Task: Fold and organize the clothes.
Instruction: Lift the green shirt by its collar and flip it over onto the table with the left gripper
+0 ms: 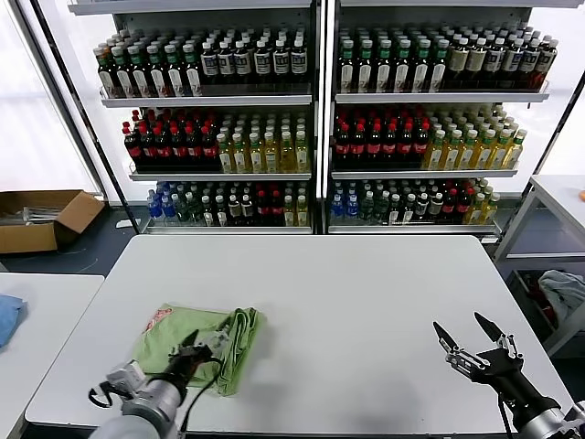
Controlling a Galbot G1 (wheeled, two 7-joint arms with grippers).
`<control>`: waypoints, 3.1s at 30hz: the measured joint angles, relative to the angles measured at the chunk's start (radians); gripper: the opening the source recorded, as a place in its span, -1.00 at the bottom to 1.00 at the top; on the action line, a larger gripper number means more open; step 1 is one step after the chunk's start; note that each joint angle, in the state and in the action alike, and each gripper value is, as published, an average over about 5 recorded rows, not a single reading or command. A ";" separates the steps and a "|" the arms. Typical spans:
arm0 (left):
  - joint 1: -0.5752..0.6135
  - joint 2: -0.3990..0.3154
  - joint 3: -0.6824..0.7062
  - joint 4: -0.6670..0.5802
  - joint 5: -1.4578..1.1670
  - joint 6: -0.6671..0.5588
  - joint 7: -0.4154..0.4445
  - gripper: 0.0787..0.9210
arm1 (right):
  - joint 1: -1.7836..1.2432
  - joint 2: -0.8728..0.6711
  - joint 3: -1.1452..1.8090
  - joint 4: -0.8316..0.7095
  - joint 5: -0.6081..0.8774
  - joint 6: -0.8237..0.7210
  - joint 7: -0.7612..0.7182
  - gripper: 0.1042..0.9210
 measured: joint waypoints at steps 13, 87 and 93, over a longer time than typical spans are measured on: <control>-0.041 0.128 -0.216 0.215 0.076 -0.010 0.167 0.77 | -0.007 0.008 -0.015 0.012 -0.020 0.005 0.006 0.76; 0.034 0.243 -0.583 0.193 -0.015 -0.044 0.017 -0.95 | -0.013 0.037 0.005 0.001 0.014 0.026 0.022 0.76; 0.039 0.236 -0.553 0.110 0.006 -0.031 -0.008 -0.95 | -0.016 0.034 0.017 -0.010 0.021 0.033 0.029 0.76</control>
